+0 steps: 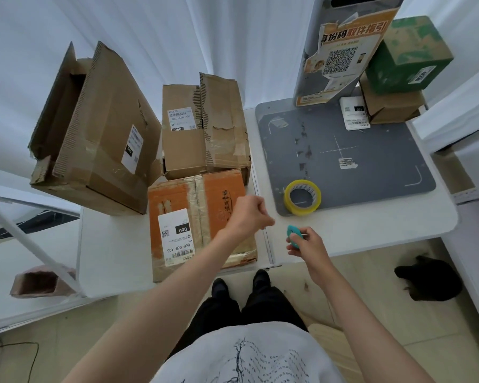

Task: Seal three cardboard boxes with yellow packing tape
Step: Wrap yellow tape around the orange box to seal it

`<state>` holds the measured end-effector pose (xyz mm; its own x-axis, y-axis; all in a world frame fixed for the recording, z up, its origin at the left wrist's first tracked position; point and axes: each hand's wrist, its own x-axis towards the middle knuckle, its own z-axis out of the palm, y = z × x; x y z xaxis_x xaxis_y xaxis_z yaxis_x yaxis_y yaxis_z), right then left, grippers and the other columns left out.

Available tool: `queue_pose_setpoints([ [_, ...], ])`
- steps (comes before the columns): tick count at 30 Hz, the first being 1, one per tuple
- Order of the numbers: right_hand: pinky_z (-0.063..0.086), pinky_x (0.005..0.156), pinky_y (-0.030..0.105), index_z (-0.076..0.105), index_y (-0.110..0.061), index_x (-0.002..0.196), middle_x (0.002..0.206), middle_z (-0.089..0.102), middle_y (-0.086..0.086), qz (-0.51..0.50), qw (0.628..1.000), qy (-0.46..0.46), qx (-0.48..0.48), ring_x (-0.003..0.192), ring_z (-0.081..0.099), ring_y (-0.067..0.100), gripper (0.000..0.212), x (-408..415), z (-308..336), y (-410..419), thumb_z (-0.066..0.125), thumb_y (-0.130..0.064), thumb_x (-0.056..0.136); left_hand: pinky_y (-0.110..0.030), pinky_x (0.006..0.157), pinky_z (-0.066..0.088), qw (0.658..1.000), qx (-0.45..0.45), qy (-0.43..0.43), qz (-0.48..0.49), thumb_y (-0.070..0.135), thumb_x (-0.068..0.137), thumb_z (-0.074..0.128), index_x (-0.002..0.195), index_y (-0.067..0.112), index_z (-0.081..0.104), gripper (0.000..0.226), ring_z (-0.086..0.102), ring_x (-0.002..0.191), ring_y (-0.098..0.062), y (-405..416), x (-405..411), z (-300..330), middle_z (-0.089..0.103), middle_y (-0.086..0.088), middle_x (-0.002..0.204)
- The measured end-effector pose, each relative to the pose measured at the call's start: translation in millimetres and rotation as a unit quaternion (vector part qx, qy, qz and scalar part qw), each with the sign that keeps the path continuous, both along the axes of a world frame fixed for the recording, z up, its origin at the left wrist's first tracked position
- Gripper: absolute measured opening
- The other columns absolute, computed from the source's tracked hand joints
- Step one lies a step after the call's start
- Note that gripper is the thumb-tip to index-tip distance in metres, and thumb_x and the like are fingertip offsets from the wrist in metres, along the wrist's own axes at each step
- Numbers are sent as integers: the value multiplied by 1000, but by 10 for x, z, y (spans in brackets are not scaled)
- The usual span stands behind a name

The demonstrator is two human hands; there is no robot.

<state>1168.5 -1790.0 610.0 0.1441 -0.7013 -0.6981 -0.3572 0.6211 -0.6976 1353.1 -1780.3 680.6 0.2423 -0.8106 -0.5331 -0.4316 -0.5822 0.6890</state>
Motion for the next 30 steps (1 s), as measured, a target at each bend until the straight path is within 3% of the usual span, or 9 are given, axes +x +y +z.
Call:
queue_pose_setpoints([
  [7, 56, 77, 31, 56, 5, 129, 102, 60, 15, -144, 986, -13, 79, 81, 65, 23, 29, -47, -320, -152, 53, -3, 102, -42, 85, 54, 984, -8, -102, -144, 14, 104, 50, 107, 10, 60, 11, 59, 94, -26, -261, -355, -225, 63, -10, 103],
  [13, 57, 83, 34, 52, 8, 138, 115, 56, 24, -171, 980, -6, 104, 78, 63, 22, 36, 54, -543, -276, 51, 0, 102, -37, 88, 46, 965, -11, -144, -217, 3, 92, 62, 139, 17, 43, 53, 49, 108, -26, -232, -373, -274, 47, -10, 125],
  [16, 53, 92, 37, 51, 8, 137, 114, 57, 25, -174, 979, 3, 109, 78, 63, 23, 36, 117, -598, -283, 50, 0, 102, -36, 76, 52, 990, -26, -94, -104, 25, 104, 55, 109, 10, 61, 16, 62, 88, -24, -208, -377, -266, 63, -8, 99],
  [18, 54, 87, 36, 52, 8, 137, 114, 58, 25, -164, 980, 13, 110, 78, 64, 22, 36, 143, -625, -276, 50, 0, 102, -37, 74, 51, 990, -28, -110, -86, 28, 108, 46, 99, 8, 61, 27, 59, 81, -23, -187, -369, -285, 60, -8, 91],
  [20, 57, 75, 30, 54, 6, 136, 115, 60, 24, -151, 982, 22, 110, 76, 65, 21, 36, 157, -662, -264, 53, 0, 101, -39, 80, 51, 985, -37, -117, -122, 10, 101, 55, 116, 6, 54, 16, 52, 92, -26, -138, -347, -303, 51, -12, 108],
  [22, 55, 70, 27, 57, 4, 135, 115, 62, 20, -142, 983, 34, 108, 76, 64, 19, 36, 169, -705, -251, 58, 0, 99, -37, 84, 49, 976, -28, -128, -175, -1, 85, 66, 133, 11, 39, 56, 46, 100, -28, -102, -331, -354, 40, -14, 123],
  [24, 55, 74, 31, 60, 1, 132, 118, 64, 19, -133, 984, 63, 97, 77, 64, 18, 37, 187, -743, -241, 65, -2, 96, -36, 83, 50, 983, -31, -106, -147, -2, 85, 66, 136, 13, 39, 59, 48, 101, -27, -64, -320, -344, 42, -13, 124],
  [27, 55, 77, 33, 62, 0, 123, 119, 66, 22, -116, 984, 106, 79, 77, 65, 18, 32, 205, -806, -221, 70, -2, 92, -33, 72, 49, 996, -44, -46, -57, 19, 101, 60, 105, 8, 62, 12, 59, 86, -22, 12, -312, -284, 60, -10, 100],
  [30, 57, 84, 35, 65, 2, 118, 120, 66, 22, -115, 984, 111, 73, 80, 65, 22, 30, 223, -866, -199, 73, -3, 90, -30, 59, 37, 996, -67, -57, -5, 58, 100, 28, 73, 13, 53, 58, 49, 65, -16, 143, -237, -215, 52, -2, 74],
])
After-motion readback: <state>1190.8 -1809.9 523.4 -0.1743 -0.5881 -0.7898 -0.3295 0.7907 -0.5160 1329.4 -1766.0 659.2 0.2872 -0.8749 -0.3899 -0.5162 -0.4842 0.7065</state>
